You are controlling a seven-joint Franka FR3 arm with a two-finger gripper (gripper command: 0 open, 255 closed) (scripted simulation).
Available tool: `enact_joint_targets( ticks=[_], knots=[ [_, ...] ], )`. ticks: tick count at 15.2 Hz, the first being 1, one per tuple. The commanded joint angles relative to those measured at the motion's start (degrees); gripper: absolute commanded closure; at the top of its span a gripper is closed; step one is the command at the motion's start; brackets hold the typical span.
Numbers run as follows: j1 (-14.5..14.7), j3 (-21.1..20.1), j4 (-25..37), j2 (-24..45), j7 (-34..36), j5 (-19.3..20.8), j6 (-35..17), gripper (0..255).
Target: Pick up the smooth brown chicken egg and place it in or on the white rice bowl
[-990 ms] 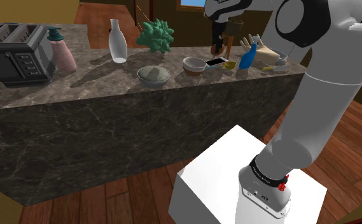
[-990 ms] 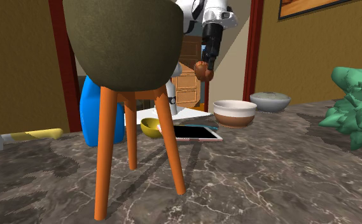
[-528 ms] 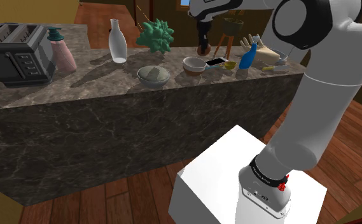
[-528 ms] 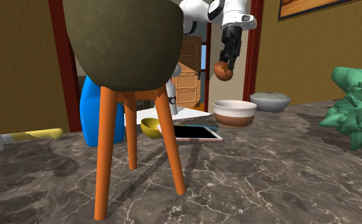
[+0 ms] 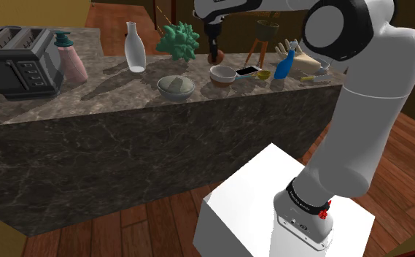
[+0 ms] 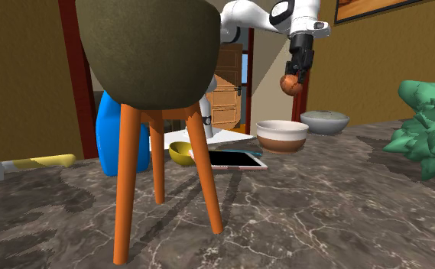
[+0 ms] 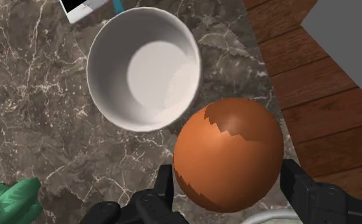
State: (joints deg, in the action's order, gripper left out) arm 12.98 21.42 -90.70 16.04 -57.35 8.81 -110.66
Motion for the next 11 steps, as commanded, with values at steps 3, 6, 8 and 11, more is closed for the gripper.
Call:
enact_joint_targets(
  ticks=[3, 6, 8, 11],
  knots=[
    [2.78, -1.68, 4.22, 2.82, 4.37, -0.22, 2.49, 255],
    [4.5, -2.8, 8.68, 5.72, 7.05, -0.67, 4.8, 255],
    [5.56, -3.5, 12.22, 8.0, 8.72, -1.05, 6.55, 255],
    [6.97, -4.49, 18.62, 12.04, 11.04, -1.71, 9.6, 255]
  ],
)
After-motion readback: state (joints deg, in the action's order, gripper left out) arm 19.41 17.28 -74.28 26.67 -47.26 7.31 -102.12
